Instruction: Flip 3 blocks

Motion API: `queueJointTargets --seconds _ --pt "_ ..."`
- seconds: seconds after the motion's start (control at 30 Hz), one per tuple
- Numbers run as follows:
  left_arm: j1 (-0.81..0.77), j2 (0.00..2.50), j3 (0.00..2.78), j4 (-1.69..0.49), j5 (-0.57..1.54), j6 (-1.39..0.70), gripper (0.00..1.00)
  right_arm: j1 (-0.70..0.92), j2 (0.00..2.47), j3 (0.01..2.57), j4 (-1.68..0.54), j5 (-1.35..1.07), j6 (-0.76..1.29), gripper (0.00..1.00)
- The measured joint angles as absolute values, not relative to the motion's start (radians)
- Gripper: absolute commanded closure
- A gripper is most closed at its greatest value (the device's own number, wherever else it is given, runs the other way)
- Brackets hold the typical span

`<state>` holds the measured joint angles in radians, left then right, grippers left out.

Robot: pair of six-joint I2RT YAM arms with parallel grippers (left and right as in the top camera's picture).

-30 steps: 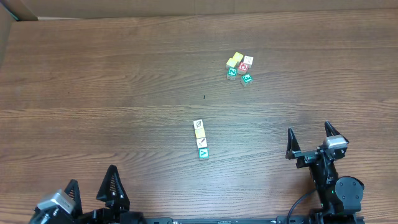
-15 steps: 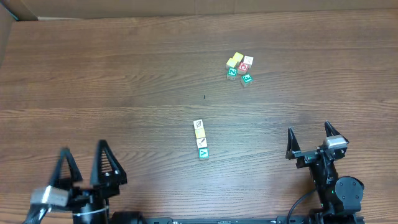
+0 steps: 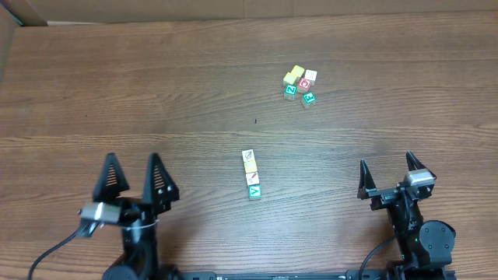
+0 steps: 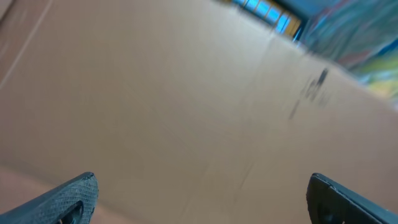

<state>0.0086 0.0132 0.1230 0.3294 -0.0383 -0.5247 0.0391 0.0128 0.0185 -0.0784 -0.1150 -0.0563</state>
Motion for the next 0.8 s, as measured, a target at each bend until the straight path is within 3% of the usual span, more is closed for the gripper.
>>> queueJointTargets --seconds 0.17,0.43,0.8 --pt "0.009 0.013 0.022 0.293 -0.025 -0.525 0.0 0.039 0.013 0.019 -0.079 -0.115 -0.056 0.0" --pt "0.009 0.013 0.008 -0.071 -0.025 -0.501 0.0 0.039 0.013 0.019 -0.079 -0.115 -0.056 0.0" --pt "0.009 0.013 0.008 -0.078 0.008 -0.262 0.0 0.039 0.013 0.019 -0.079 -0.115 -0.056 0.0"
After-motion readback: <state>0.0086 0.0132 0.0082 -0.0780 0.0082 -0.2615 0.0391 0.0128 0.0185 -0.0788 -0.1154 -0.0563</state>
